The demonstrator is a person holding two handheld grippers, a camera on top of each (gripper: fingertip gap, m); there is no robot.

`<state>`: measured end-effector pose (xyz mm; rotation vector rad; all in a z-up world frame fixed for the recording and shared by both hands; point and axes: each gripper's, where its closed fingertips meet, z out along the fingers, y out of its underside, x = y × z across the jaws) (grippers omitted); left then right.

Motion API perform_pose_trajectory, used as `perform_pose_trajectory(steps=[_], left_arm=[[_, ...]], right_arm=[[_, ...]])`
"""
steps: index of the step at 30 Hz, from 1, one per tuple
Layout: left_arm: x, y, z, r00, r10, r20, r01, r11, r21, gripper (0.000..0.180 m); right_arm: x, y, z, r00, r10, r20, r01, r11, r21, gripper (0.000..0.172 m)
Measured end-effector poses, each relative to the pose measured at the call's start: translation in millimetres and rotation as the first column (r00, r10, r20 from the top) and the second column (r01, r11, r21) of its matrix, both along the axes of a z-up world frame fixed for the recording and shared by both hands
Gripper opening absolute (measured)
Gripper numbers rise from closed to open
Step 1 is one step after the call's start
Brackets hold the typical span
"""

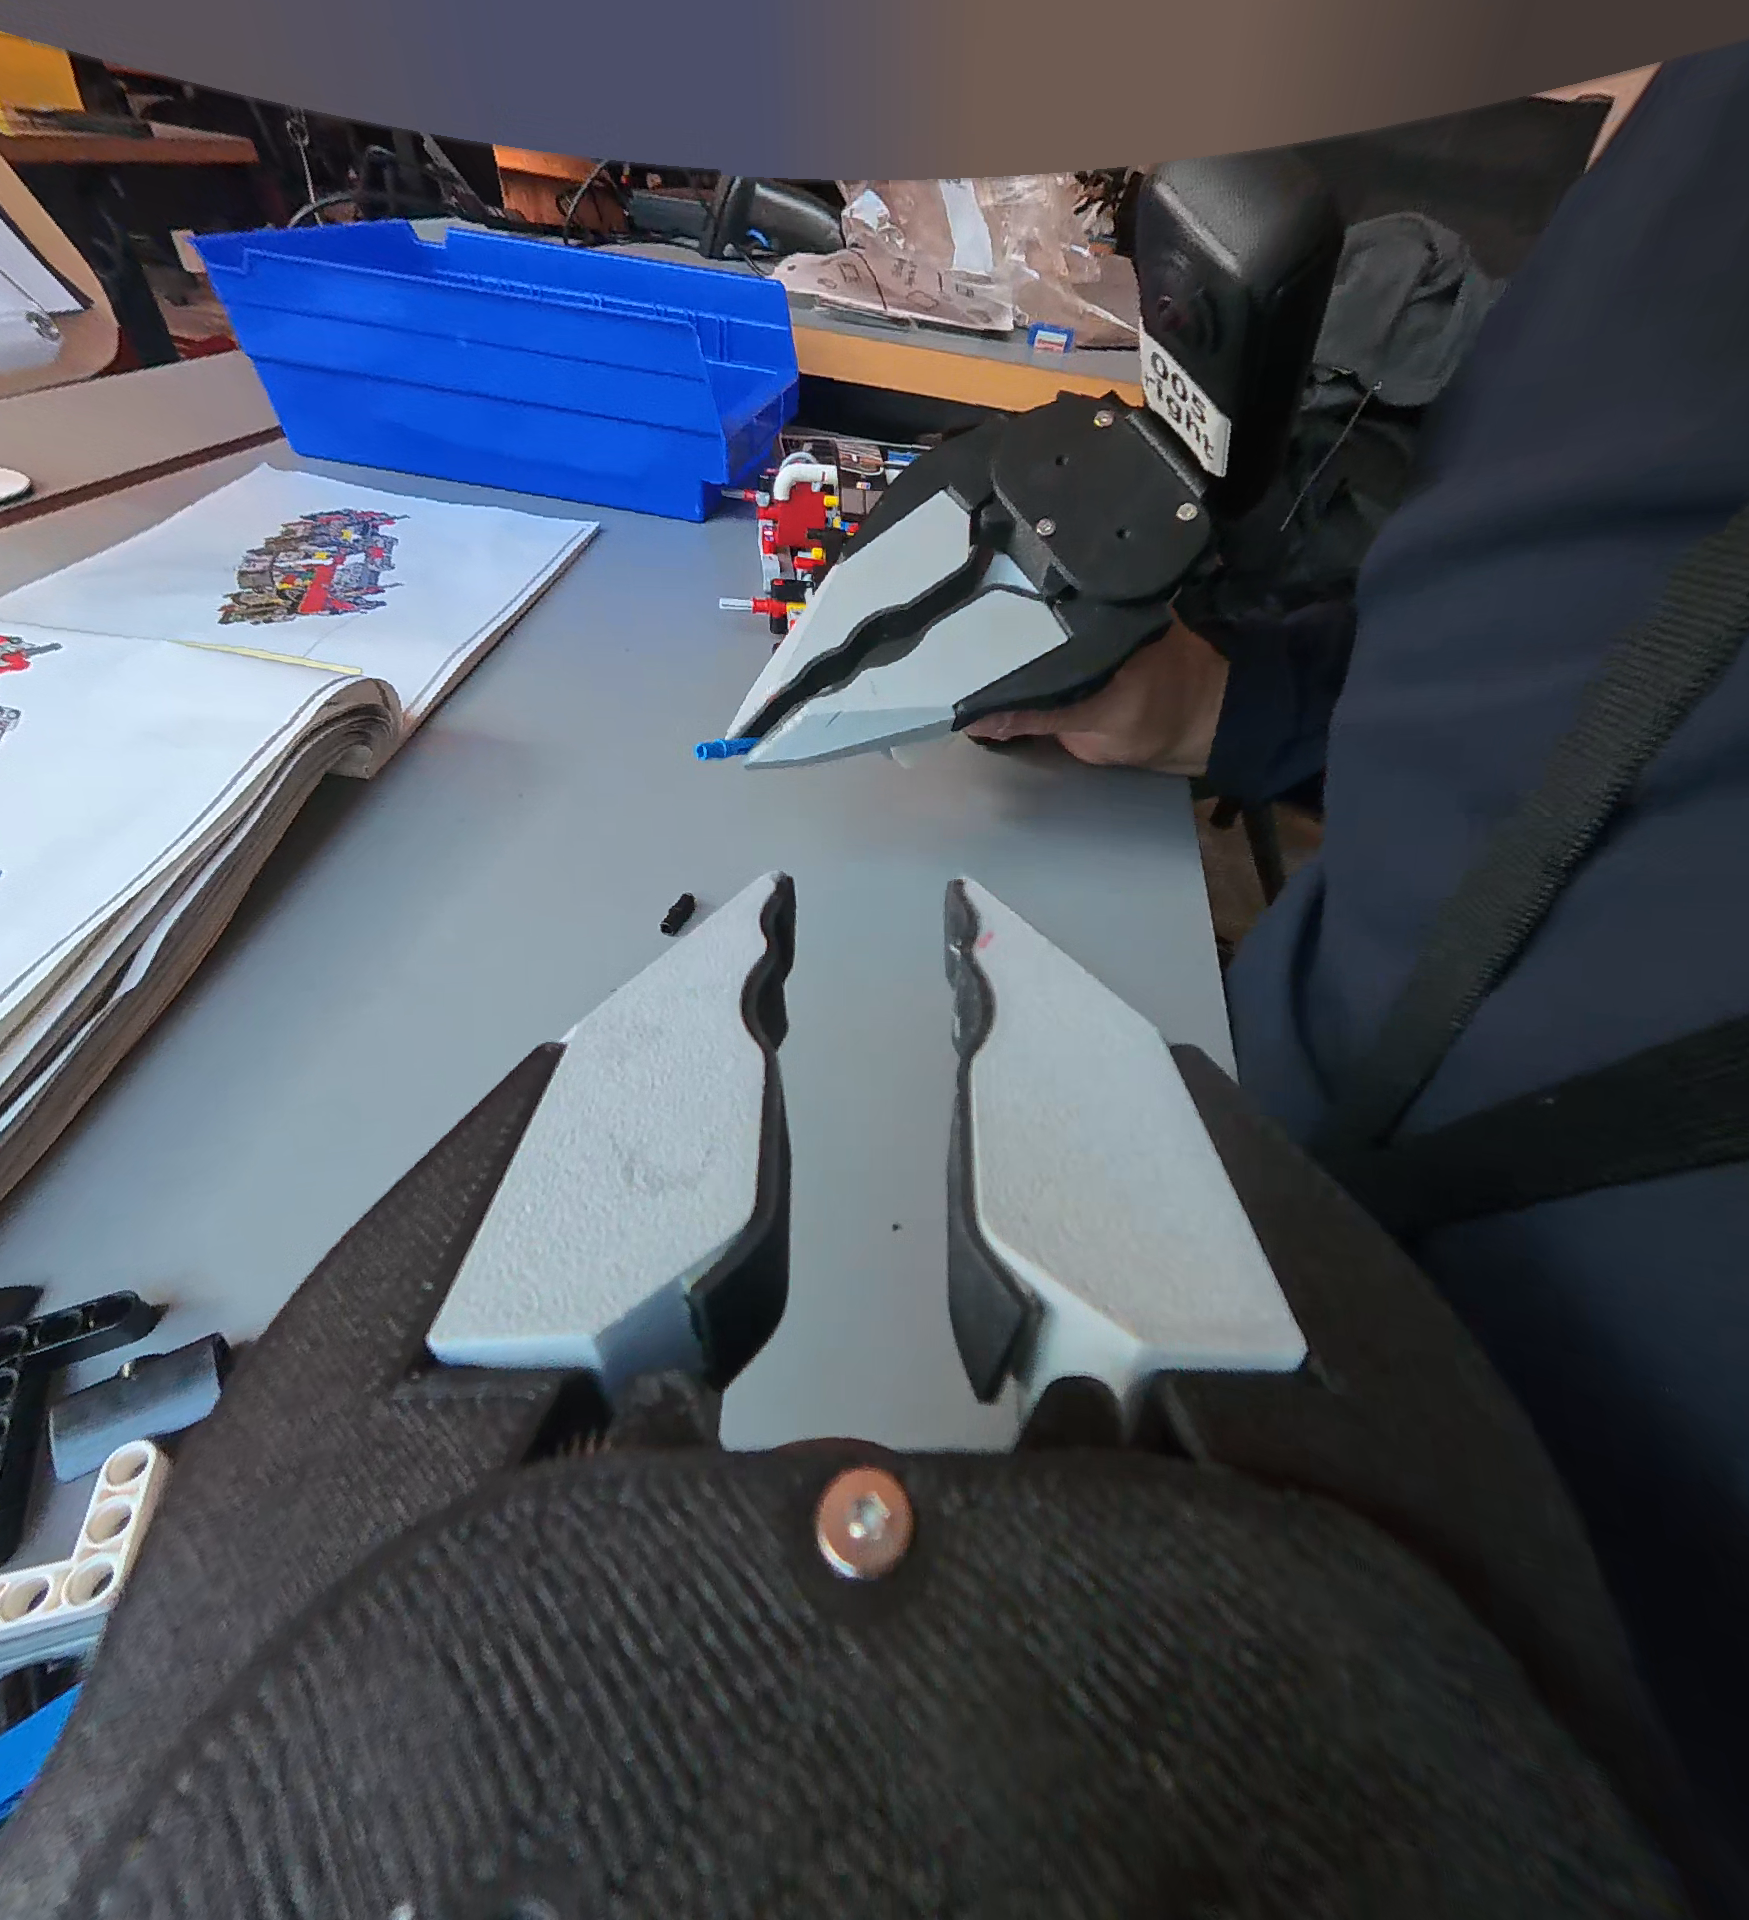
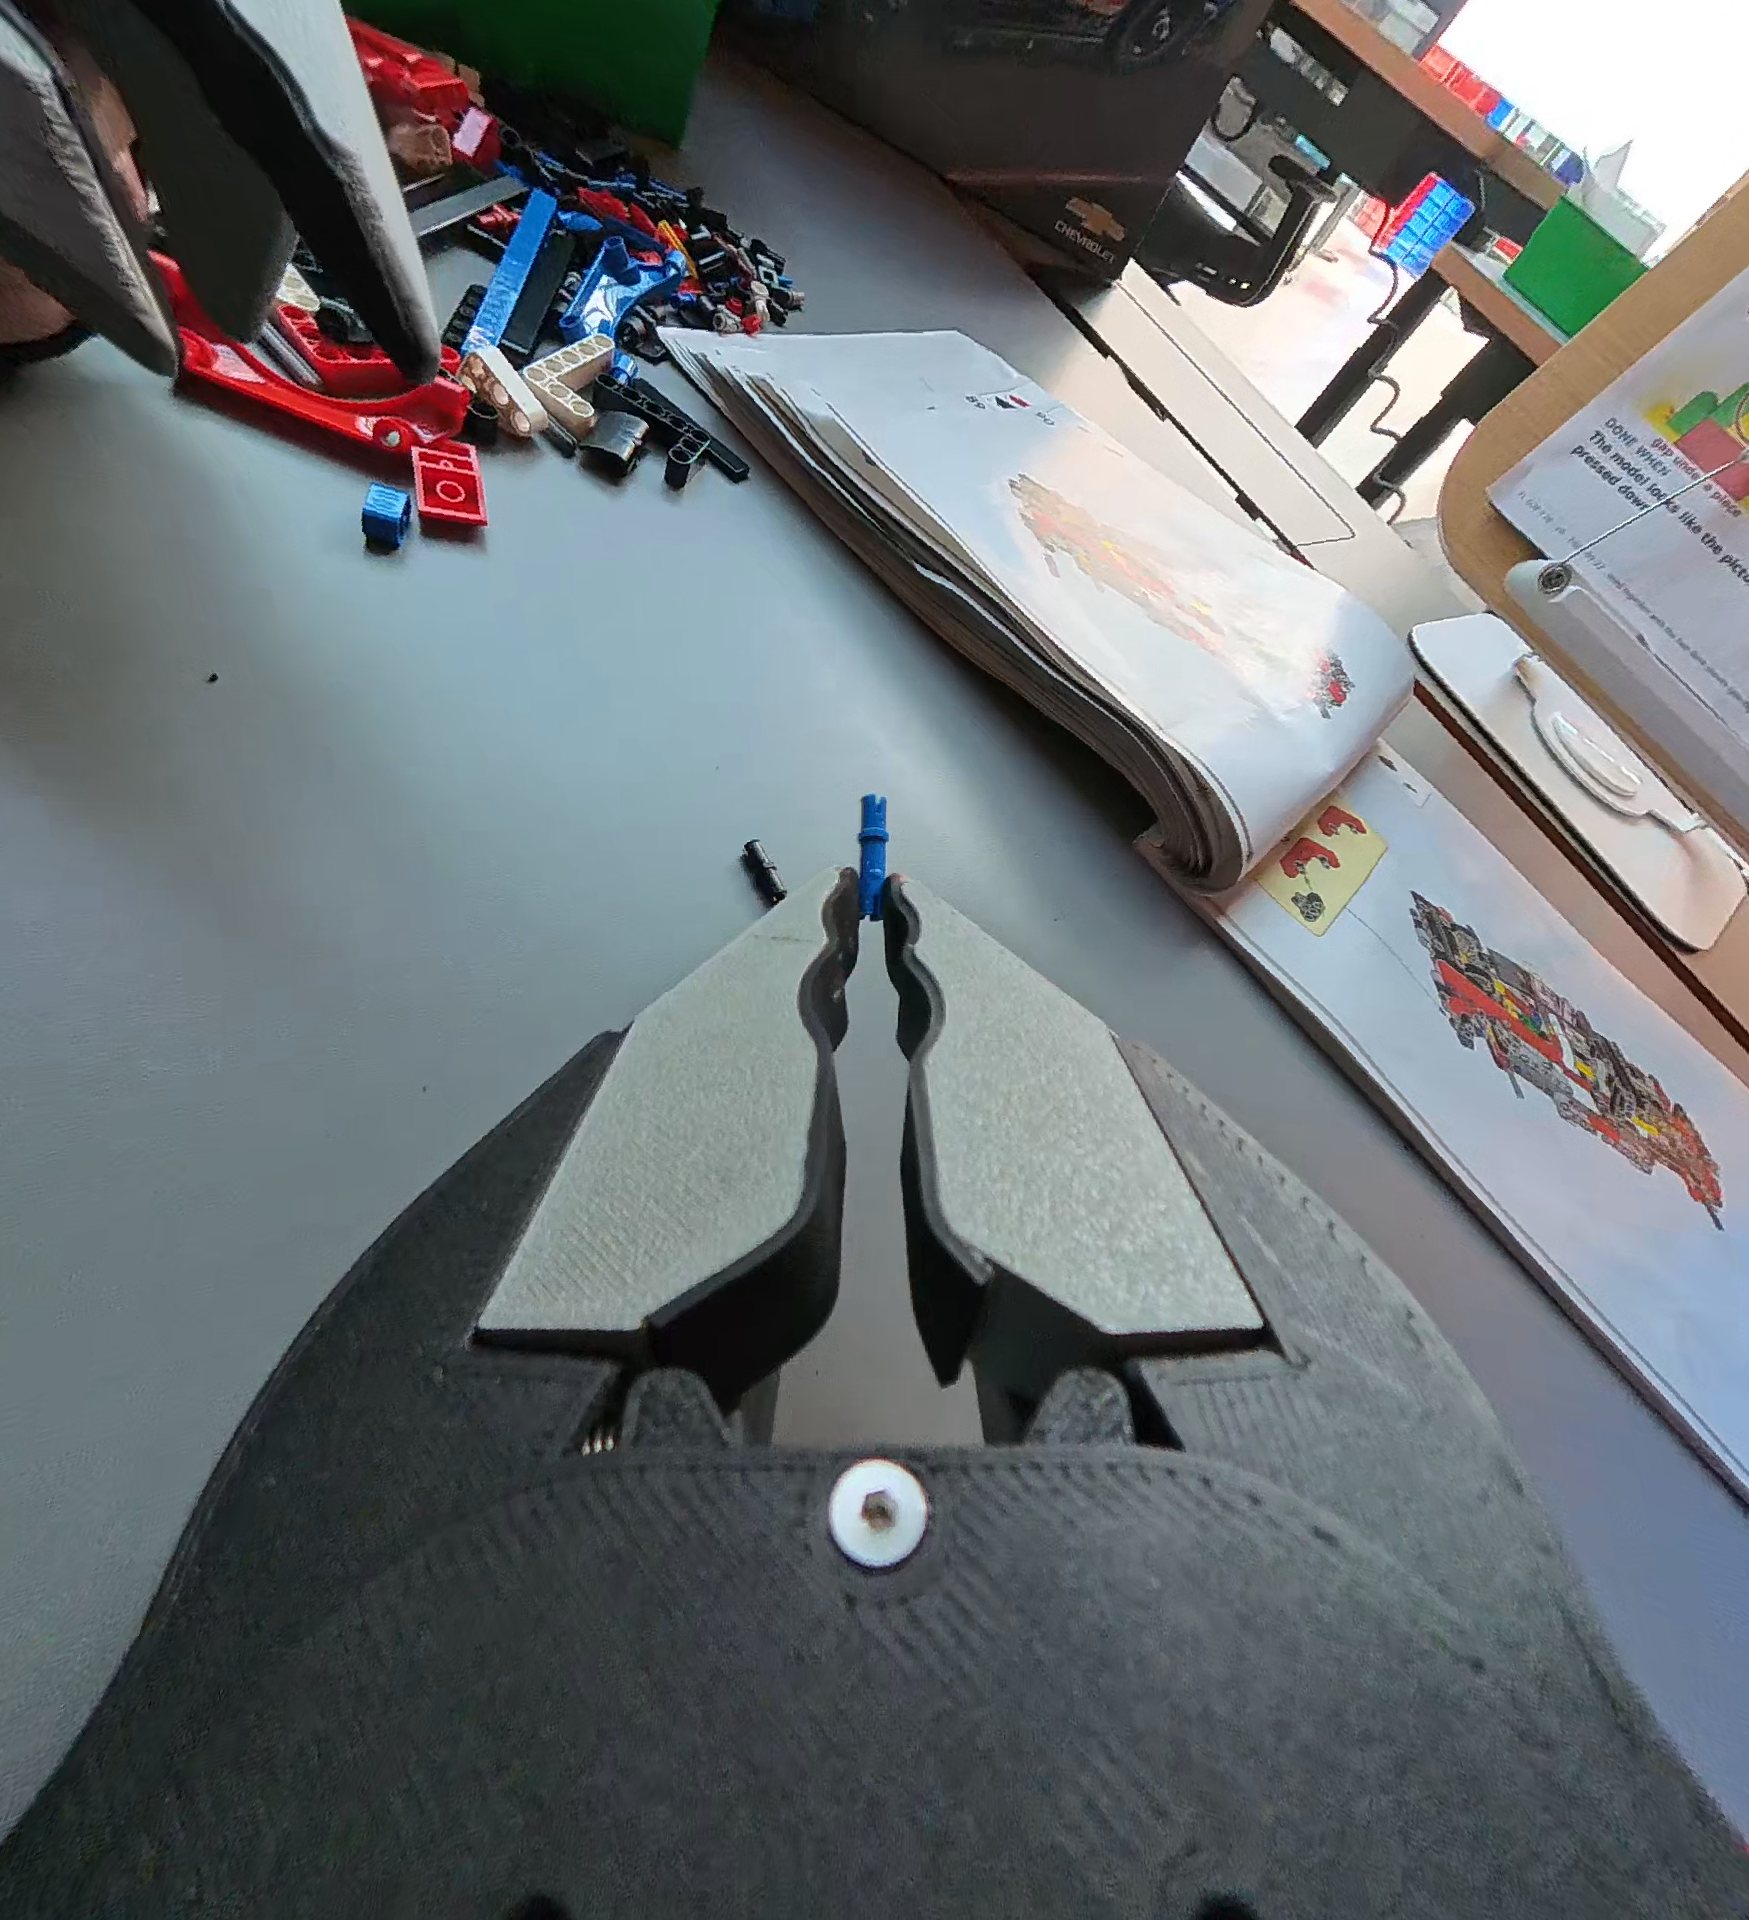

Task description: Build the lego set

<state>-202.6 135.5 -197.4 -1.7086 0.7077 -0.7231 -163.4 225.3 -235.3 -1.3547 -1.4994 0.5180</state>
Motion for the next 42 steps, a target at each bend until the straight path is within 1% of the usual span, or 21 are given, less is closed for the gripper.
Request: perform_pose_trajectory(steps=[4, 8, 13, 14, 17, 20, 24, 29, 31, 35, 42], left_arm=[[2, -1, -2, 1.0, -0.004, -0.027, 0.005, 1.0, 0.009, 0.027], [6, -3, -5, 0.998, -0.006, -0.069, 0.008, 1.0, 0.024, 0.027], [9, -3, -10, 0.993, -0.003, -0.122, 0.007, 0.999, 0.033, 0.025], [9, -3, -10, 0.992, 0.0, -0.127, 0.005, 0.999, 0.04, 0.025], [10, -4, -10, 0.989, 0.012, -0.148, -0.003, 0.998, 0.062, 0.025], [12, -4, -15, 0.981, 0.019, -0.194, -0.006, 0.998, 0.069, 0.025], [14, -2, -22, 0.962, 0.049, -0.269, -0.025, 0.996, 0.09, 0.025], [15, 1, -27, 0.93, 0.11, -0.35, -0.064, 0.988, 0.14, 0.021], [16, 1, -29, 0.923, 0.117, -0.368, -0.069, 0.988, 0.139, 0.021], [16, 4, -33, 0.917, 0.119, -0.38, -0.081, 0.99, 0.116, 0.022], [14, 5, -32, 0.921, 0.129, -0.368, -0.096, 0.99, 0.107, 0.024]], right_arm=[[-2, 2, 4, 1.0, -0.001, -0.02, 0.002, 1.0, 0.025, 0.002], [-3, -6, 12, 0.999, 0.02, -0.041, -0.016, 0.995, 0.098, 0.001], [-4, -36, 24, 0.996, 0.074, -0.056, -0.06, 0.972, 0.229, 0.002], [-2, -44, 27, 0.995, 0.076, -0.071, -0.058, 0.971, 0.231, 0.001], [13, -67, 30, 0.992, 0.067, -0.107, -0.046, 0.982, 0.183, 0.002], [43, -73, 35, 0.994, -0.007, -0.105, 0.026, 0.983, 0.181, 0.002], [93, -69, 38, 0.984, -0.13, -0.121, 0.145, 0.982, 0.12, 0.002], [156, -53, 18, 0.947, -0.306, -0.101, 0.304, 0.952, -0.039, 0.001], [174, -48, 21, 0.928, -0.348, -0.129, 0.34, 0.937, -0.079, 0.001], [194, -41, 28, 0.899, -0.398, -0.186, 0.383, 0.917, -0.109, 0.001], [196, -27, 10, 0.891, -0.43, -0.144, 0.405, 0.898, -0.175, 0.001]])
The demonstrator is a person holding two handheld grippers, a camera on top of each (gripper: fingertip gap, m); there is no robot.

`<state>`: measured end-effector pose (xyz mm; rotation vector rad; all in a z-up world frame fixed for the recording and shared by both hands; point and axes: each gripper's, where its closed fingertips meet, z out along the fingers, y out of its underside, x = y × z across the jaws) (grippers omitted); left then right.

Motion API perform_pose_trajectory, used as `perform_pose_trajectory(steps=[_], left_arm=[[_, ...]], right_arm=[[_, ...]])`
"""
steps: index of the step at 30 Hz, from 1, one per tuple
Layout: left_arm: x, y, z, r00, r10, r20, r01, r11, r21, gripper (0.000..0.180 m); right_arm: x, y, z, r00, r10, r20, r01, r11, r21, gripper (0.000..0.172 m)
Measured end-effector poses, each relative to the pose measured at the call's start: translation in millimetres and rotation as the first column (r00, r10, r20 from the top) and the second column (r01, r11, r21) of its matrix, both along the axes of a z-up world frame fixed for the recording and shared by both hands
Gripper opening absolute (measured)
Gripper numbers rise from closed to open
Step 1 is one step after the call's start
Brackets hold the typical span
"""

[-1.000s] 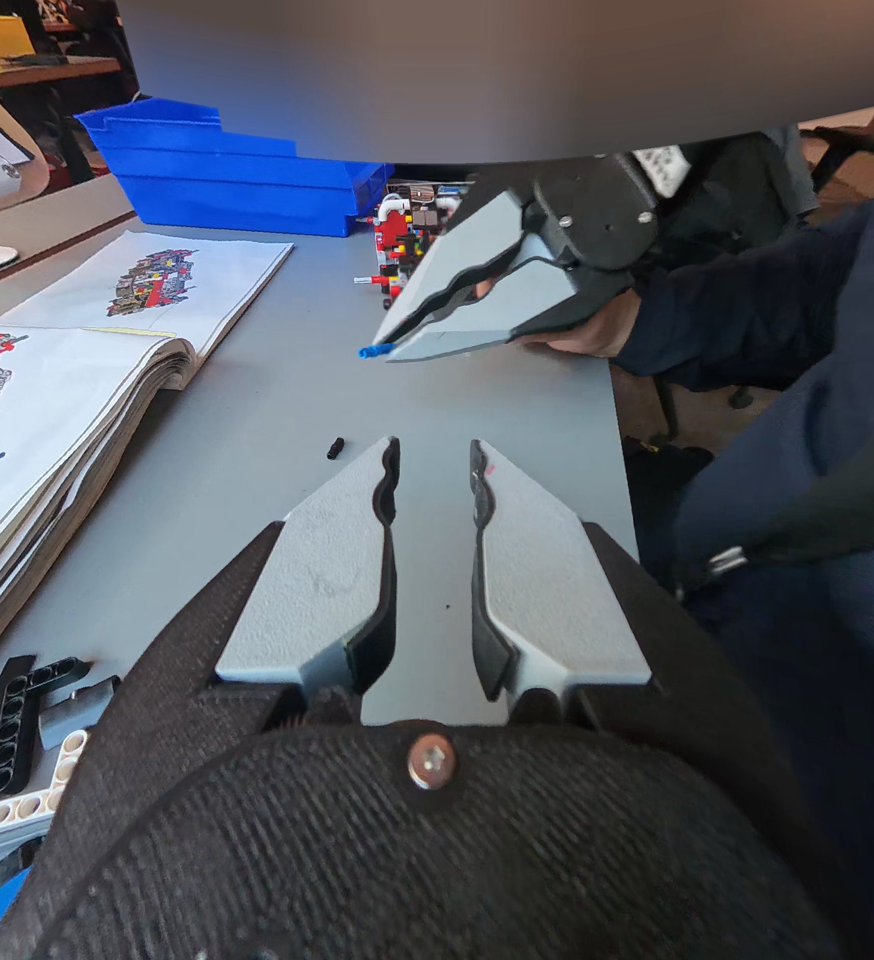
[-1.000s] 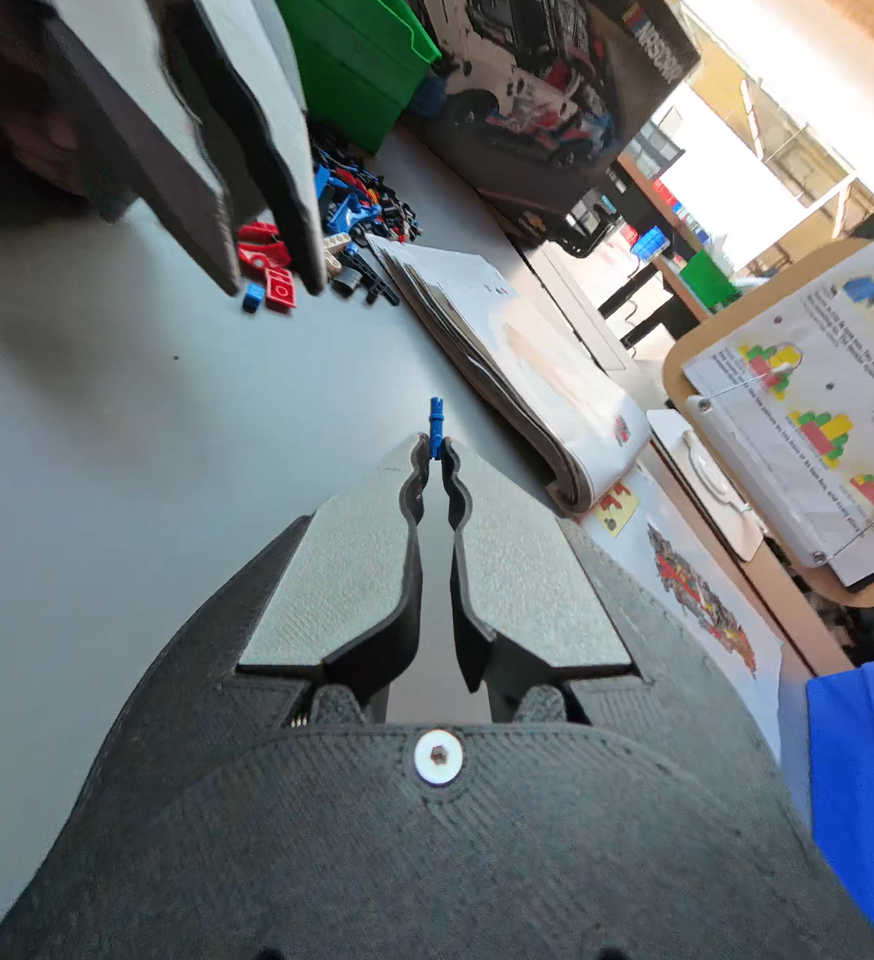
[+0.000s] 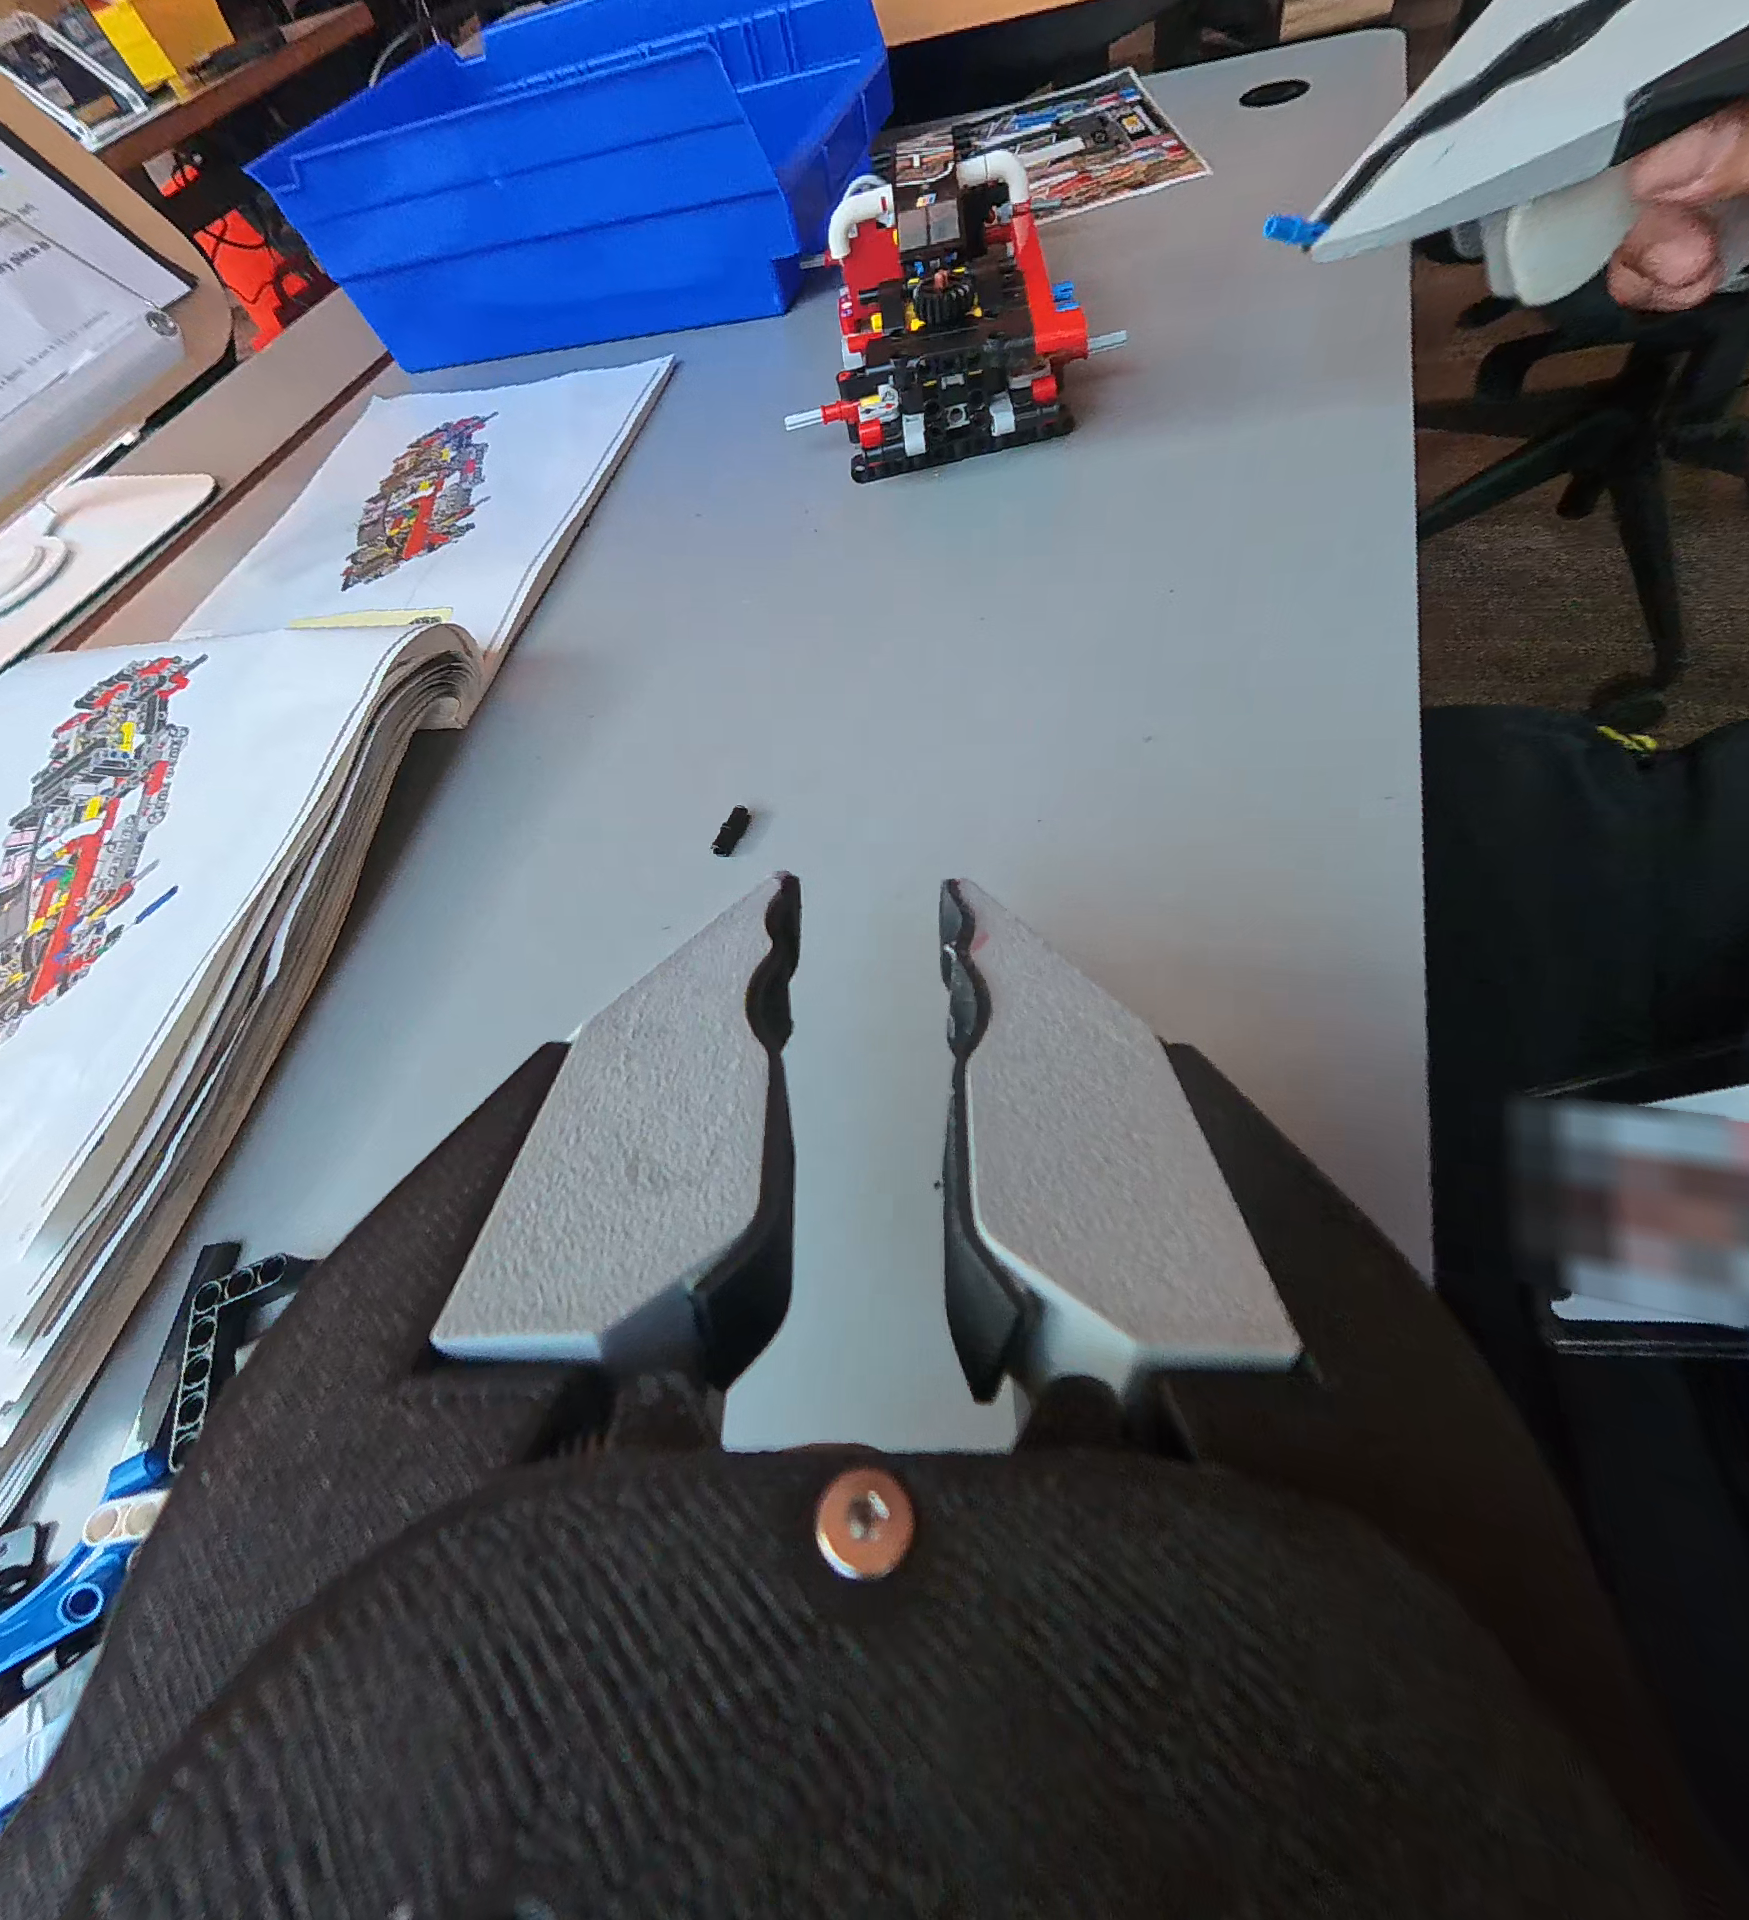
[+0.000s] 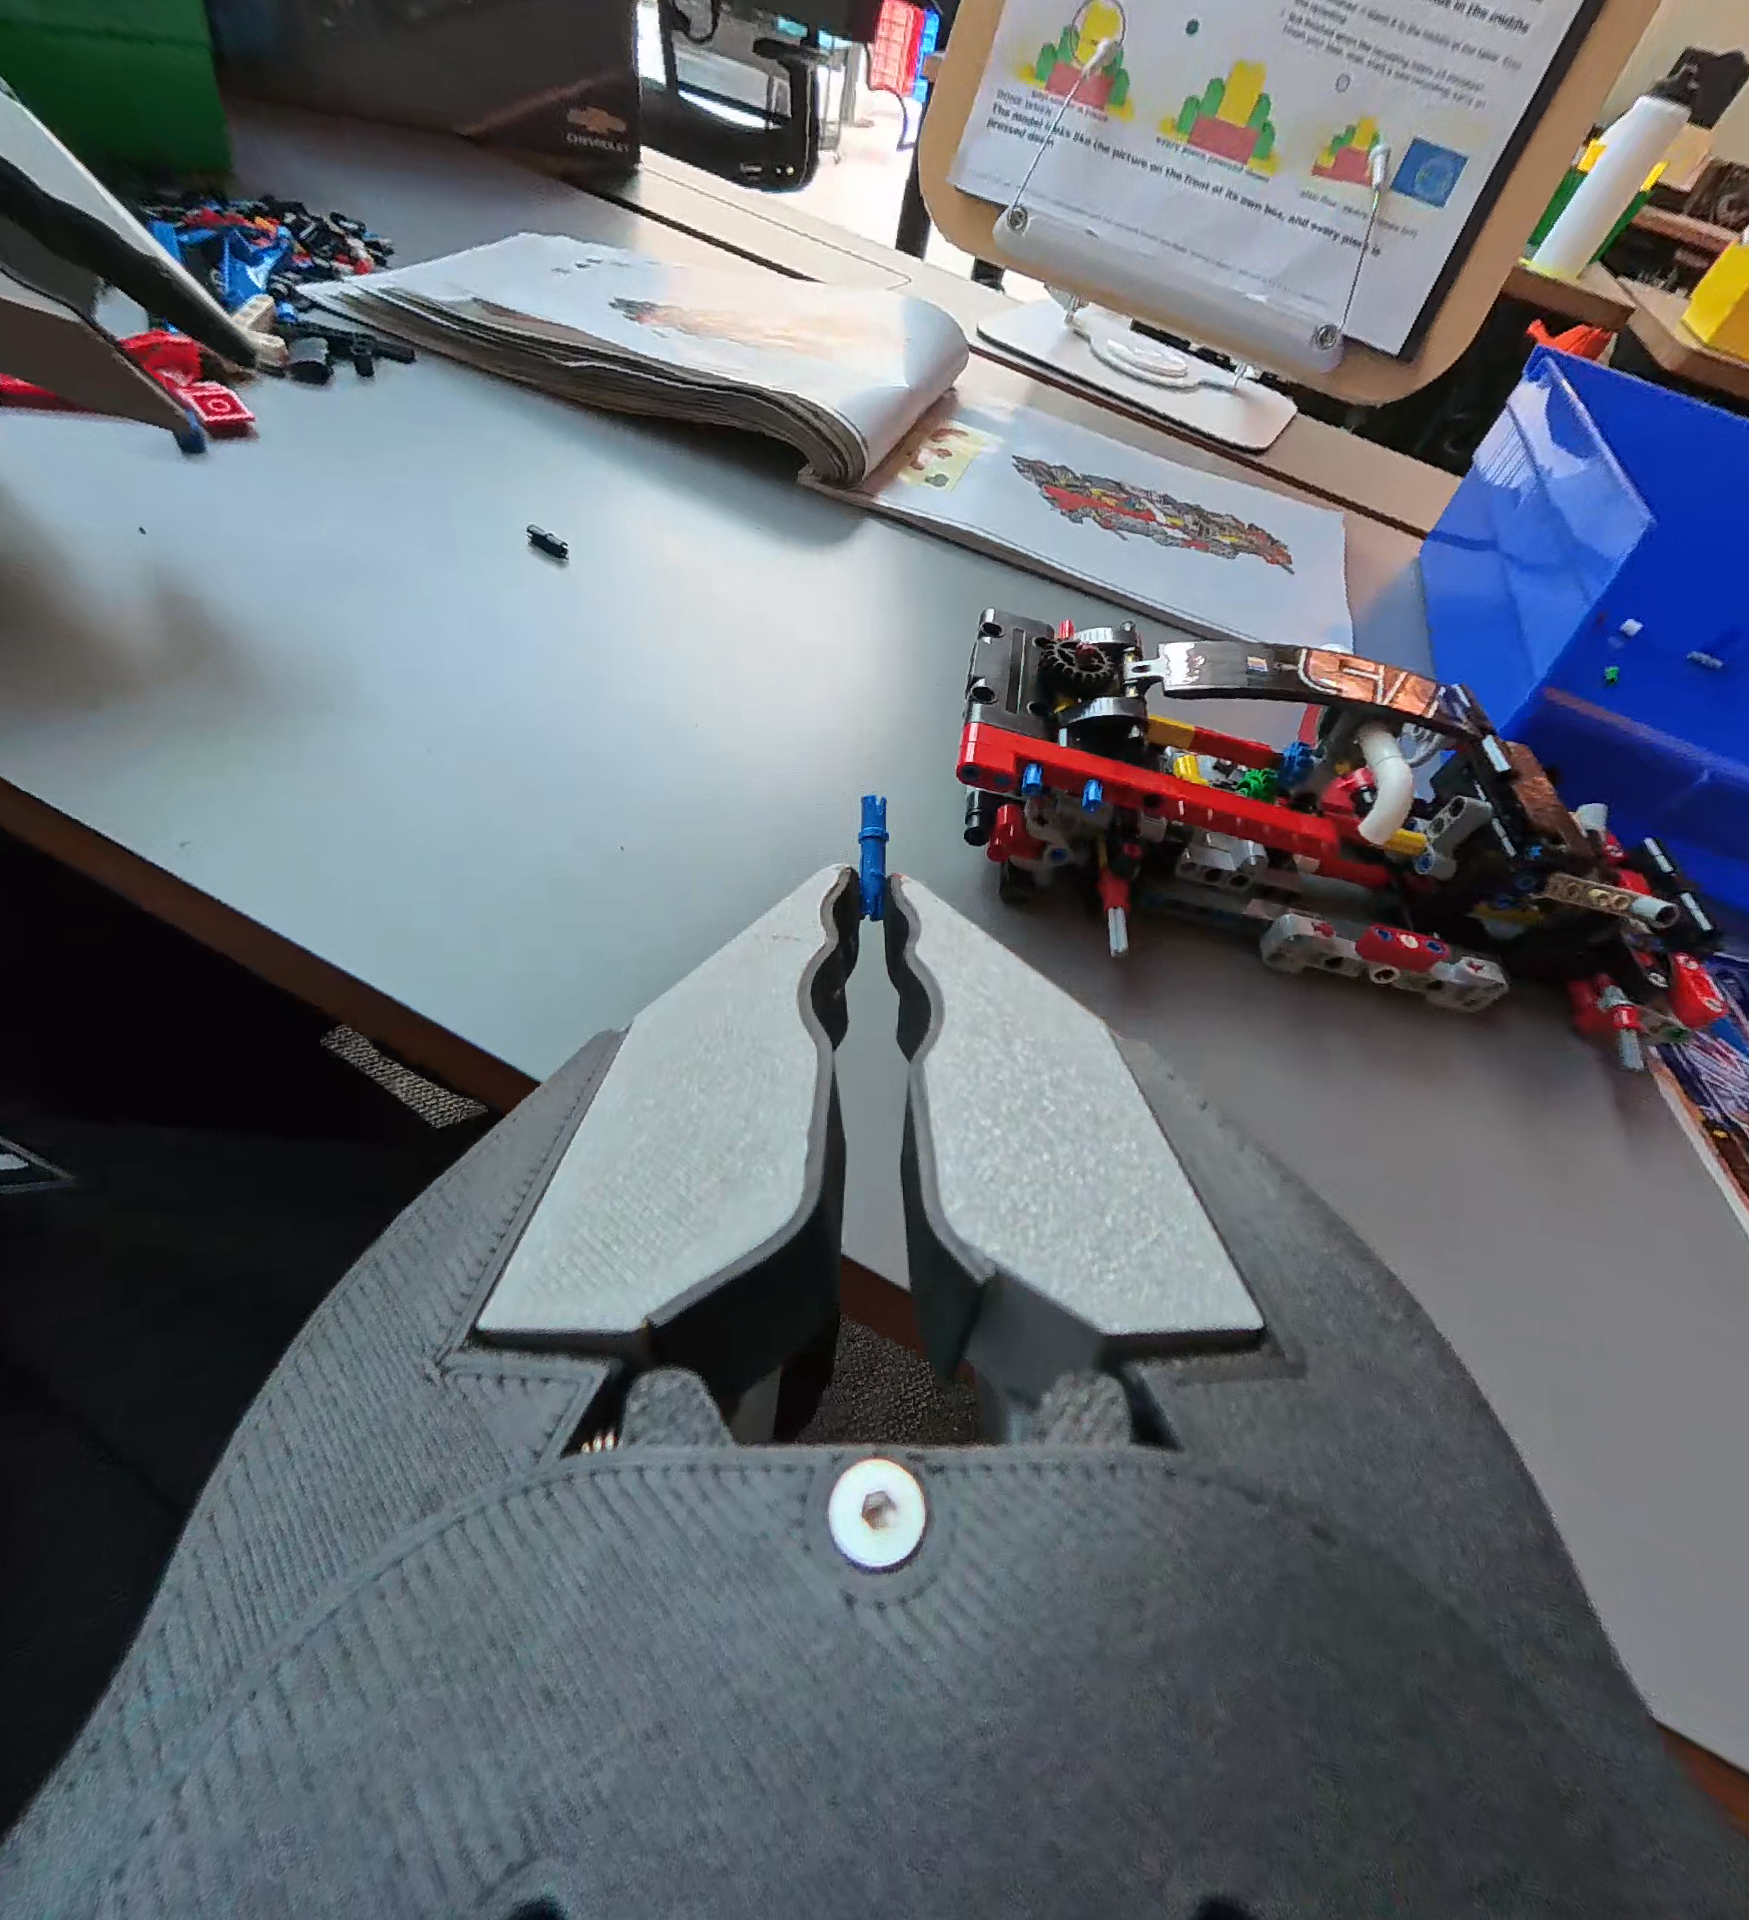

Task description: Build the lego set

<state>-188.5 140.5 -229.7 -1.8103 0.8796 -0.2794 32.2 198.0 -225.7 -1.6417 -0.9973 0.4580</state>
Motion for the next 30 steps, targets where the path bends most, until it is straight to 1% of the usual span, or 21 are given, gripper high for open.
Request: perform_pose_trajectory(steps=[6, 11, 15, 19, 23, 27, 30], left_arm=[[2, -10, 0, 1.0, -0.01, -0.002, 0.01, 1.0, 0.002, 0.024], [4, -17, 0, 0.999, -0.035, 0.002, 0.035, 0.999, -0.001, 0.024], [7, -20, 0, 0.997, -0.069, 0.017, 0.069, 0.997, -0.016, 0.025], [8, -20, 6, 0.991, -0.101, 0.087, 0.103, 0.994, -0.023, 0.025], [6, -18, 12, 0.983, -0.107, 0.149, 0.113, 0.993, -0.029, 0.025], [1, -15, 15, 0.978, -0.089, 0.19, 0.098, 0.994, -0.04, 0.027], [-3, -13, 17, 0.977, -0.075, 0.198, 0.083, 0.996, -0.033, 0.027]], right_arm=[[-10, 2, -4, 1.0, 0.024, 0.007, -0.024, 1.0, -0.014, 0.001], [-27, -8, -4, 0.995, 0.101, 0.013, -0.101, 0.995, -0.001, 0.001], [-43, -18, 4, 0.986, 0.164, 0.013, -0.164, 0.985, 0.059, 0.001], [-68, -21, 21, 0.976, 0.218, 0.011, -0.217, 0.963, 0.159, 0.001], [-104, -10, 23, 0.965, 0.249, 0.08, -0.261, 0.937, 0.232, 0.001], [-138, 4, 10, 0.948, 0.284, 0.144, -0.312, 0.918, 0.244, 0.001], [-145, 9, 1, 0.941, 0.271, 0.204, -0.317, 0.918, 0.239, 0.001]])
